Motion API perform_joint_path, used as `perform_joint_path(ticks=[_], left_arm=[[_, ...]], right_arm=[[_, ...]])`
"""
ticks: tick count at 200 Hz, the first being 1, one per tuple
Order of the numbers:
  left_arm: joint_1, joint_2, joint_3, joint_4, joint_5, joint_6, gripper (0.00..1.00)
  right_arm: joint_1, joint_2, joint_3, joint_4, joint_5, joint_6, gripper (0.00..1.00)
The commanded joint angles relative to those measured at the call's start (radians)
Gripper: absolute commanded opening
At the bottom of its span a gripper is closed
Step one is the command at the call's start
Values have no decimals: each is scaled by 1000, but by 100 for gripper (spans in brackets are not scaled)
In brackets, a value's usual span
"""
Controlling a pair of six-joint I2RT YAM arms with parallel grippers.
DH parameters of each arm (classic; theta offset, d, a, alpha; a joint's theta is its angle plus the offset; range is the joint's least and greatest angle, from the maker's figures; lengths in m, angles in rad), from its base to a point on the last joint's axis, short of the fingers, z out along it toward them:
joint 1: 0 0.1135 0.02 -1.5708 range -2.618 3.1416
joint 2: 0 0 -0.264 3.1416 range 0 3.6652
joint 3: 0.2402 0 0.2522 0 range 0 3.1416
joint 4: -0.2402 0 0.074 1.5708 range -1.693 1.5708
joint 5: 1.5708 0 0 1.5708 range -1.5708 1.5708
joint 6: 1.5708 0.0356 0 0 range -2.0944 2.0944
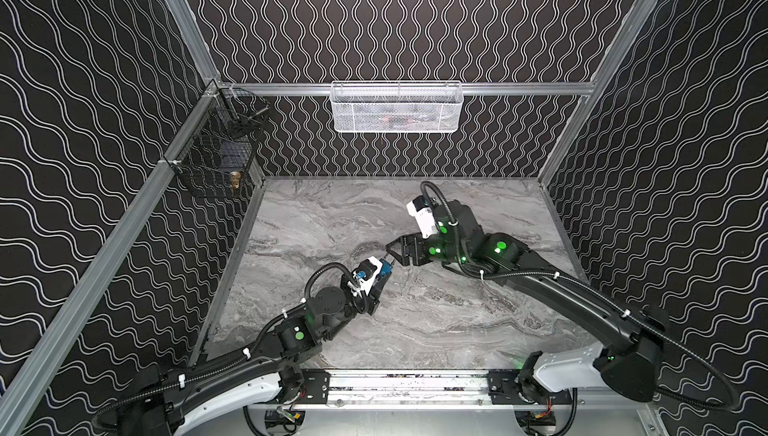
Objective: Unlock with the key
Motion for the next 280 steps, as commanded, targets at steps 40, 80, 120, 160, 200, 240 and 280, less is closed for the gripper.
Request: perform_joint_path(ticks=[40,80,120,160,200,240,280], left_arm=[[1,2,-14,109,-19,27,0],[1,-9,-26,118,-21,29,0],[1,-11,-27,113,-23,36,0],[1,-25,-33,117,-21,39,0],[0,-34,-34,114,-27,41,0],[1,-40,-43,128,-23,40,0],[1,-34,-45,144,-20,40,0]], right_arm=[[8,81,101,-119,93,-59,83],[9,114,139,-165,155,-74,83],[9,140,169,-196,176,-91,83],[8,160,199,-214,184,-107,83],[6,182,215,-238,196,-139,83],[-15,170,197,-245,167,-134,83],[-23,124,131,-199,97,-164,83]])
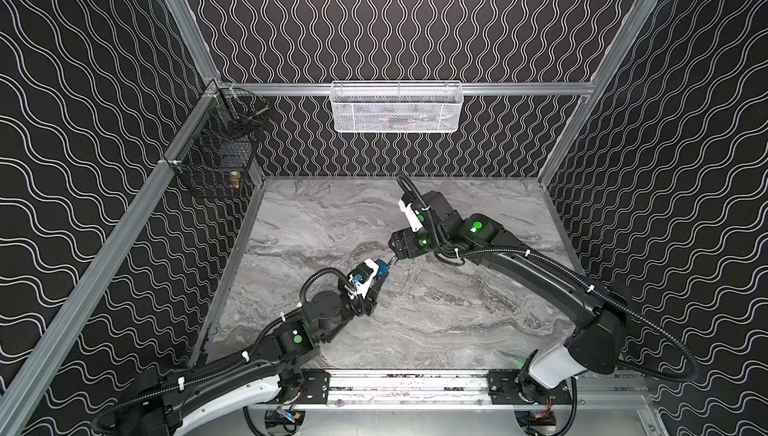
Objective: Unlock with the key
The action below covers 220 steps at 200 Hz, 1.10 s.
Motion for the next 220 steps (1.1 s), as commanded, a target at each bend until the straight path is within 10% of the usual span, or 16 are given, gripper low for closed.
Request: perform_joint_path(ticks=[1,156,220], left_arm=[[1,0,2,101,-3,14,0],[1,52,32,94,-41,-49,0],[-4,234,281,-292,-99,-441,0]], right_arm=[[-1,-26,-29,17,-62,-29,83],[-81,-214,-232,68,-47,51,84],[-192,-382,-443,160,25,170,87]])
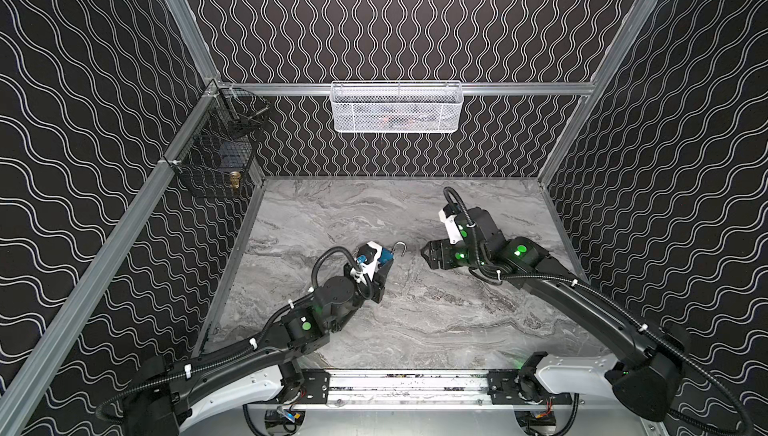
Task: Unlock with the key
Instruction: 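Lower the blue padlock with the key onto the table with the left gripper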
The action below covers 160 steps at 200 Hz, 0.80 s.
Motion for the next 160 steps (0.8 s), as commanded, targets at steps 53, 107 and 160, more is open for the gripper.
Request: perform_joint_path(ticks=[53,107,160], left_arm=[[-4,313,238,-406,-27,-514,0],[-4,545,333,-433,0,-605,0],[-3,757,509,-587,-77,-671,0]], right_arm=[[-121,-102,-205,125,12,136,88],[-203,-116,-318,180,-24,170,89],[-304,-101,-393,279,-118,179,89]])
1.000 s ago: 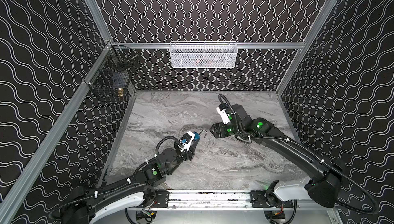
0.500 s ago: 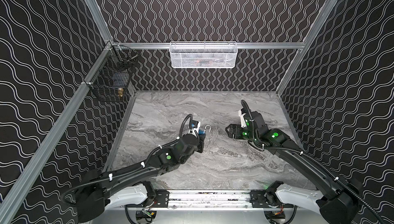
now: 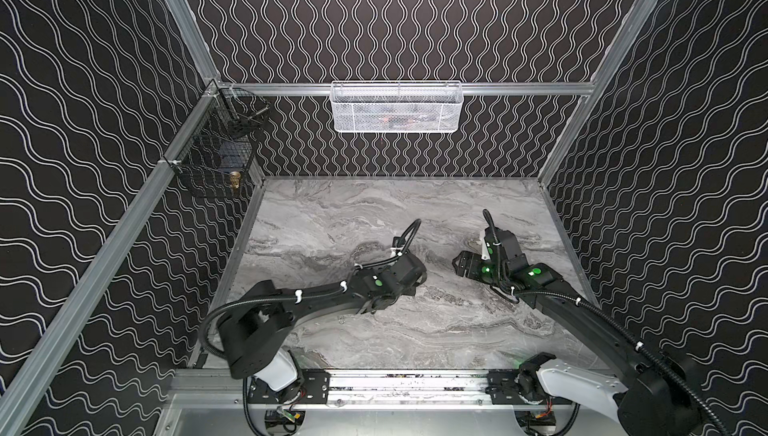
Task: Unlock with the key
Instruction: 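Lower the blue padlock with the key onto the table with the left gripper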
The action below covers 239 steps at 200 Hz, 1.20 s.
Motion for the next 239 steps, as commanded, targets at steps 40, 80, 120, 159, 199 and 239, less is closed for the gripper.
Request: perform_joint_path(ticks=[40,80,120,159,199,239], left_arm=[[7,160,139,-73,-38,-59,0],[24,246,207,-96,-15,-75,0],[39,302,245,-99,5,-79,0],[45,355,287,-118,15,-72,0],[48,394,308,-142,27,-92,0],[54,399,299,-141,52,-109,6]], right_arm=[[-78,32,-36,118,-102,15,88],[-111,36,-56,137,-132,14,89],[-136,40,-63,140,-148,5,89],[-150,45,-68,150,-165,2,89],[-159,56,-68,153,-179,-2,88],[-165,63,-67,157,-187,0,89]])
